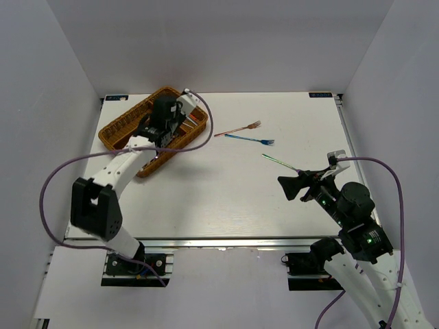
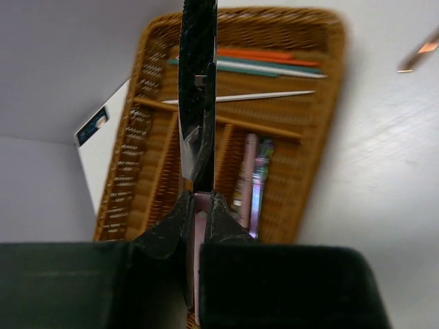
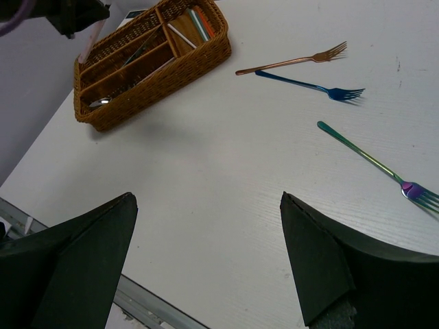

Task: Sort the eating utensils into containers

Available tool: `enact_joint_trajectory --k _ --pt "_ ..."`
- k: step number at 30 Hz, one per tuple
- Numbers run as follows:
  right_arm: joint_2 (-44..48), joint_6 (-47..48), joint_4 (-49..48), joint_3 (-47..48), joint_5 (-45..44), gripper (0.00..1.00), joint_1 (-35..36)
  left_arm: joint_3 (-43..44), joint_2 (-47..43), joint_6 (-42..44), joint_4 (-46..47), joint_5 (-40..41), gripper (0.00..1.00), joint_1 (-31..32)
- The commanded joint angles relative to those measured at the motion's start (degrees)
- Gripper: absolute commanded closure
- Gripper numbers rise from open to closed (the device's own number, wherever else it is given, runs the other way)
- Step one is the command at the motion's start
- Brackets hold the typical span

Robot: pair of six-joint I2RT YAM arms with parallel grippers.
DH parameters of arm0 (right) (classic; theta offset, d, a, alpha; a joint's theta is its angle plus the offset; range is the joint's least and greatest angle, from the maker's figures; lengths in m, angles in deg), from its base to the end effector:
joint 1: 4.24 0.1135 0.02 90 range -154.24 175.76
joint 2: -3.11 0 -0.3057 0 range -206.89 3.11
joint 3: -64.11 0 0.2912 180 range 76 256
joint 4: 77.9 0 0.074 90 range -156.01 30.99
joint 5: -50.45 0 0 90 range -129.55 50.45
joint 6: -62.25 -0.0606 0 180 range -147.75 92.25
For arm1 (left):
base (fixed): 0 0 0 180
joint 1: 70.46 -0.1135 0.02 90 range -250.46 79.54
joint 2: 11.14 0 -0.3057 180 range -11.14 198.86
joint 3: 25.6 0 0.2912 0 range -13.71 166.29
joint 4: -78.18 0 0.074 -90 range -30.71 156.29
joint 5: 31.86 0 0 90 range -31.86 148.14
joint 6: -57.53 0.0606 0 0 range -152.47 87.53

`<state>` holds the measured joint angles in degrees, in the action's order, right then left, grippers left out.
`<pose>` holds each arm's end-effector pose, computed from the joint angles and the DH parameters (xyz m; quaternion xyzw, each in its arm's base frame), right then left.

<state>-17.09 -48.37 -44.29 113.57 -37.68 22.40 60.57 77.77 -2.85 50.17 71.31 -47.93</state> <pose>0.1076 0.0562 0.3512 -0.0496 0.7317 0.2834 0.6179 0.3926 -0.1479 0.3372 0.3287 0.8006 0.1299 0.4840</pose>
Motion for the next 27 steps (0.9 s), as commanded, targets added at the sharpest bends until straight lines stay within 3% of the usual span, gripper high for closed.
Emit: enact_joint_trajectory --k 1,4,9,16,27 --pt "0.52 0.32 -1.94 -0.56 0.51 0.11 -0.18 2.36 5.13 6.49 7.14 1.96 1.00 -5.73" --pt "0.34 0.32 -1.33 -0.38 0.59 0.11 -0.09 4.46 10.13 10.53 11.54 1.42 1.00 -8.89" --pt "0.34 0.41 -0.97 -0.82 0.77 0.11 -0.09 11.06 19.19 15.01 10.93 -1.73 1.00 -12.85" --pt "0.52 0.58 -1.06 -0.38 -0.37 0.11 -0.09 7.20 19.82 17.39 14.90 -7.80 1.00 -15.31" --pt "-0.71 0.67 -2.03 -0.82 0.15 0.11 -0.09 -7.75 14.81 14.14 22.89 -11.50 1.00 -19.80"
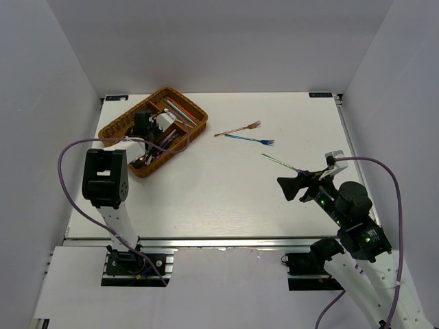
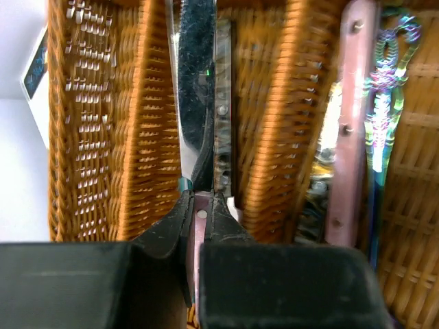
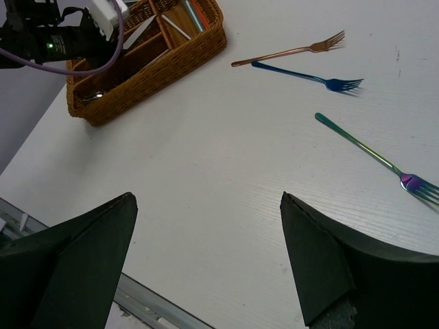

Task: Sort the eating utensils into containers

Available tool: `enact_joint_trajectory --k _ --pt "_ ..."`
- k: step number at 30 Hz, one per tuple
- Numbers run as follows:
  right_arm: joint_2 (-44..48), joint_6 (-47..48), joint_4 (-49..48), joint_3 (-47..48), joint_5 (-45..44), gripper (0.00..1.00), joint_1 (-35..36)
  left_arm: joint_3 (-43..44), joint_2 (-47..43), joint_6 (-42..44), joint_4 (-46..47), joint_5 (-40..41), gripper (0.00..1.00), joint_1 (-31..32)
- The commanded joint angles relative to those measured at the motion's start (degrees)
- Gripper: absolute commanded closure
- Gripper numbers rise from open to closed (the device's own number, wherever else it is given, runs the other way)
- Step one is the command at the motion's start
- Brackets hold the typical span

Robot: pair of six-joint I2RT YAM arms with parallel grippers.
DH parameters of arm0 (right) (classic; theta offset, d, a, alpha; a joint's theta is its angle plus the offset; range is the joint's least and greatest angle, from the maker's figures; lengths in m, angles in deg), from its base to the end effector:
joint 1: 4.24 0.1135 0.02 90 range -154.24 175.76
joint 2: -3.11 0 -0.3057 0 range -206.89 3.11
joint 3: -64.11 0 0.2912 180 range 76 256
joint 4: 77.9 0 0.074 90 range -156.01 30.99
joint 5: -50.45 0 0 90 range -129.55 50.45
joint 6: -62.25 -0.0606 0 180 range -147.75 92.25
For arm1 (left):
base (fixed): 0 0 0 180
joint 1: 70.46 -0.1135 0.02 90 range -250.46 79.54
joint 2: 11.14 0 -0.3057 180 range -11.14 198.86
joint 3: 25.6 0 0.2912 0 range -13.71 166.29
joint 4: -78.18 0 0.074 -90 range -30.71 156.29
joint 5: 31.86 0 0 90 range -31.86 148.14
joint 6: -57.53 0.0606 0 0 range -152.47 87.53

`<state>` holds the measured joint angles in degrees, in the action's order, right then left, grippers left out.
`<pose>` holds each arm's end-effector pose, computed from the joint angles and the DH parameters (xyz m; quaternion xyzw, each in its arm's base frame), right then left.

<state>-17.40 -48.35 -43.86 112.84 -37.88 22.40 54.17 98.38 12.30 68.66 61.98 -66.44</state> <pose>0.1102 0.0572 0.3447 -0.0488 0.7405 0.2784 0.6097 0.4782 -0.0295 0.1720 0.3599 0.8284 0.1774 0.3908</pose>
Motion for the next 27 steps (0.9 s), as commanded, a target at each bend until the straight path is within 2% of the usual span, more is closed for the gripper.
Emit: enact_joint_trajectory --k 1,5,7,17,20,21,23,25,27 --pt "-0.41 0.65 -2.46 -0.01 0.35 0.11 -0.09 -1.34 -5.72 -1.27 3.79 -2.17 1.00 -1.81" --pt "-0.40 0.65 -2.38 -0.01 0.00 0.11 -0.18 -3.27 -6.77 -2.32 5.96 -2.43 0.99 -2.78" --pt "-0.41 0.65 -2.64 -0.10 0.00 0.11 -0.18 -3.63 -6.51 -2.76 6.51 -1.82 0.91 -2.87" --pt "-0.84 0.65 -3.34 -0.98 -0.09 0.11 -0.09 -2.04 -3.69 -3.55 4.39 -3.66 0.91 -2.96" --pt "-0.93 0.65 -3.34 -0.98 0.00 0.11 -0.18 -2.66 -3.52 -4.52 5.97 -1.91 0.72 -2.96" --pt "-0.85 0.65 -3.26 -0.89 -0.09 0.11 -0.18 -2.75 -3.52 -5.04 6.59 -1.29 0.63 -2.96" --pt "-0.85 0.65 -3.17 -0.98 -0.18 0.11 -0.09 -2.14 -3.26 -5.57 6.60 -0.94 0.56 -2.96" --pt "-0.76 0.65 -3.17 -1.07 -0.27 0.11 -0.09 -0.74 -2.82 -6.10 5.46 -1.29 0.42 -2.96" --pt "-0.84 0.74 -3.25 -1.24 -0.35 0.11 -0.18 1.54 -1.68 -6.98 3.70 -1.98 0.38 -2.96"
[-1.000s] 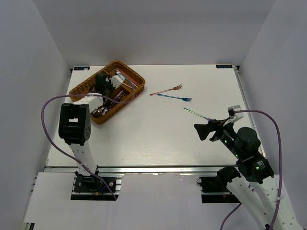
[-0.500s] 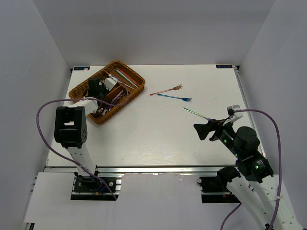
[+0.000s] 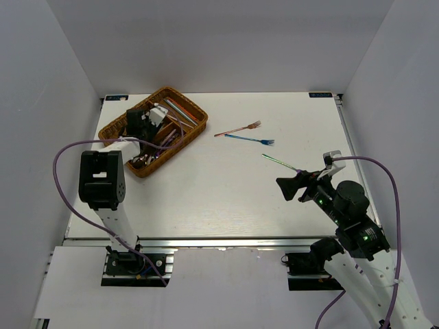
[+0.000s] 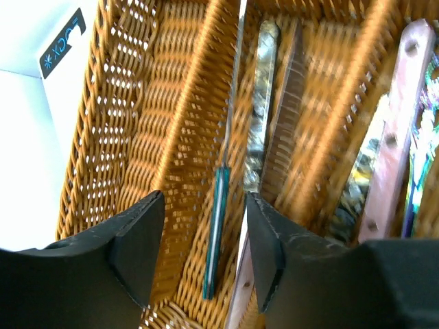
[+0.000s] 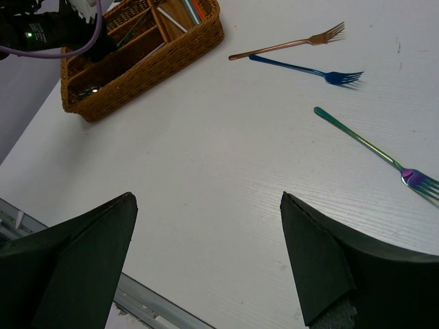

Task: Sort the eating utensils into containers

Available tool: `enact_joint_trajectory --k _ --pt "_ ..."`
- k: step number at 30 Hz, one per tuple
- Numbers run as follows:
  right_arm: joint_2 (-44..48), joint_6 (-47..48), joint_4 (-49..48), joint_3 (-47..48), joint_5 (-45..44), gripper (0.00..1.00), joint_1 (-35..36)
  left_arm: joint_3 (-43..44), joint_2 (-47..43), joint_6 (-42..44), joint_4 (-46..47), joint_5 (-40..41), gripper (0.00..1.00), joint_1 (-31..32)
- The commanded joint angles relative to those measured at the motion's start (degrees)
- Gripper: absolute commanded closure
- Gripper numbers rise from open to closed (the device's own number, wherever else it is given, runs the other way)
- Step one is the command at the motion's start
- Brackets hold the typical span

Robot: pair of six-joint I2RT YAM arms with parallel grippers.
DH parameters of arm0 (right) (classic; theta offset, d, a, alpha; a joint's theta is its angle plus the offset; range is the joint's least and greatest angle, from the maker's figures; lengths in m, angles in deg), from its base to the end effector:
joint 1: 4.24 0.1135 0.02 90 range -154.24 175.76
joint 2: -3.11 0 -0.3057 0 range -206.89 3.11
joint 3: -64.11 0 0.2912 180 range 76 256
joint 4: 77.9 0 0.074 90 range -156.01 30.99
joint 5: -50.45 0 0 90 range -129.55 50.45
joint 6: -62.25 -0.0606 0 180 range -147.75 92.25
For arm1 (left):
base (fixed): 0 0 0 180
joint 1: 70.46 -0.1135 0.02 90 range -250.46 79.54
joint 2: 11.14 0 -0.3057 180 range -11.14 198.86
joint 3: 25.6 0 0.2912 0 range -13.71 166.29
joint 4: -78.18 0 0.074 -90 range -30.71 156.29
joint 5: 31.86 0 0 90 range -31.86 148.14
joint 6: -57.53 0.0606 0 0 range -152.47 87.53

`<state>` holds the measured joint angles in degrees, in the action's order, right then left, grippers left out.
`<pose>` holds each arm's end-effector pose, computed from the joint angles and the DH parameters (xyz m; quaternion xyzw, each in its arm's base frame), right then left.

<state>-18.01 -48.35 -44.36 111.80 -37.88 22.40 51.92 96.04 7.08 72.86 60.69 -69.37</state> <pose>0.1144 0.0594 0.3376 -0.0491 0.7472 0.2755 0.6029 0.4735 -0.0063 0.1843 0.2983 0.8351 0.1707 0.4295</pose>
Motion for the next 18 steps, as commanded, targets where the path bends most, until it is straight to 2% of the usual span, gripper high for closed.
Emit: enact_joint_trajectory --k 1,3,10,18 --pt "-0.32 0.65 -2.84 -0.20 -0.35 0.11 -0.18 4.50 1.10 -1.93 -1.03 -0.96 0.38 -0.03" --pt "-0.41 0.65 -2.75 -0.28 -0.44 0.11 -0.09 6.87 2.59 -2.46 -2.61 -2.36 0.39 -0.03" --pt "-1.02 0.56 -2.93 -0.63 -0.71 0.11 -0.18 17.16 9.45 -5.71 -10.86 -8.52 0.64 -0.03" --pt "-1.38 0.56 -2.75 -0.55 -1.32 0.11 -0.09 18.93 14.02 -6.06 -10.53 -9.14 0.70 -0.03"
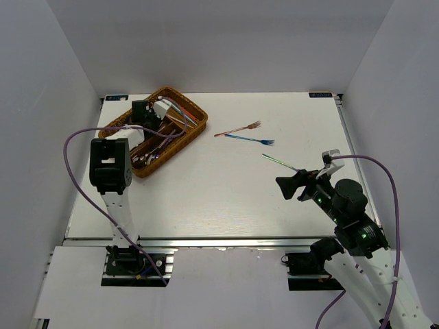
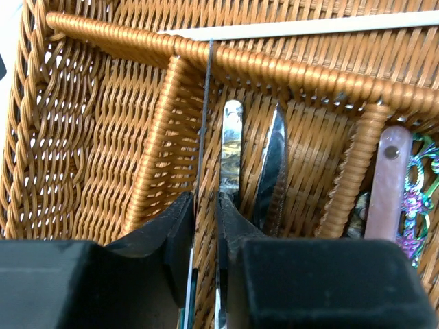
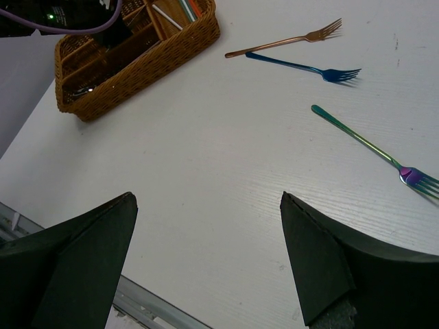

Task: Sort the eating utensils into containers

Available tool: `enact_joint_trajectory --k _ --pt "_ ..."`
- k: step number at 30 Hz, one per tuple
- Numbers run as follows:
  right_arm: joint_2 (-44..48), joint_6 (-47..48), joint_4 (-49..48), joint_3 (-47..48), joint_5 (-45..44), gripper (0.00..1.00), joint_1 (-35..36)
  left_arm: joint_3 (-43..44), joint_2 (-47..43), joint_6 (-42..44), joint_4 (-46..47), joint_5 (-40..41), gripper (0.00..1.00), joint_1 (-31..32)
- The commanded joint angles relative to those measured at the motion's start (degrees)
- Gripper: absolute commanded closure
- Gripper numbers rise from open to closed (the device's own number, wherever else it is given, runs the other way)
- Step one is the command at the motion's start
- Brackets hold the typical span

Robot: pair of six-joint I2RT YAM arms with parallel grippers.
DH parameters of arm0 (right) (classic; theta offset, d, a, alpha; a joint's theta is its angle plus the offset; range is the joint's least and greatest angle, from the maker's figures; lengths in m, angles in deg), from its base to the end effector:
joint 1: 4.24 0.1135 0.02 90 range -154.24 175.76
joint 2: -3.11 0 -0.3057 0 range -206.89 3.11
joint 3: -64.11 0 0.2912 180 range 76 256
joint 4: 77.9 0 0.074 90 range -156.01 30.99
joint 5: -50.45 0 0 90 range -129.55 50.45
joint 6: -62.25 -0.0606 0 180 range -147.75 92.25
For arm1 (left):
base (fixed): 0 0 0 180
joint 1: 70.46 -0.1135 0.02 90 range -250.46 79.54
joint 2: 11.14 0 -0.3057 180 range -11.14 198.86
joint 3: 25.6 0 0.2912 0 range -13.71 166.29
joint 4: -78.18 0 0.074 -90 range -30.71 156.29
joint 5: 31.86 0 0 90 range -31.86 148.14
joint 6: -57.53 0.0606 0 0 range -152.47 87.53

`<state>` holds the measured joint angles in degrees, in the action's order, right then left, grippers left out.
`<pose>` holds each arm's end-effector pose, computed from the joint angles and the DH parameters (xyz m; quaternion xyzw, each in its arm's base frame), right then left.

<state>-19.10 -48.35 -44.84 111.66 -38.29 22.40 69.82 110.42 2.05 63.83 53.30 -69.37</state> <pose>0.1188 0.0611 0.3356 -0.0469 0.7516 0.2712 0.5994 0.5434 -0.0155 0.1584 0.2943 0.8584 0.0836 0.4117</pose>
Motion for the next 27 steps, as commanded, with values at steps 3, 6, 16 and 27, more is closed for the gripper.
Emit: enact_joint_trajectory --k 3,6,16,27 --pt "-0.72 0.47 -2.36 -0.33 -0.82 0.11 -0.09 -0.29 -0.01 -1.21 0.52 -1.40 0.70 -0.03" --pt "-1.16 0.56 -2.53 -0.24 -0.91 0.11 -0.09 -0.38 0.35 -0.60 0.09 -0.96 0.78 -0.03" --pt "-2.48 0.12 -3.77 -0.06 -0.29 0.11 -0.18 -5.65 -8.96 2.21 0.97 1.06 0.83 -0.03" --pt "-1.51 0.12 -3.33 0.02 -0.46 0.11 -0.18 -11.72 -12.13 1.70 6.66 2.55 0.57 0.06"
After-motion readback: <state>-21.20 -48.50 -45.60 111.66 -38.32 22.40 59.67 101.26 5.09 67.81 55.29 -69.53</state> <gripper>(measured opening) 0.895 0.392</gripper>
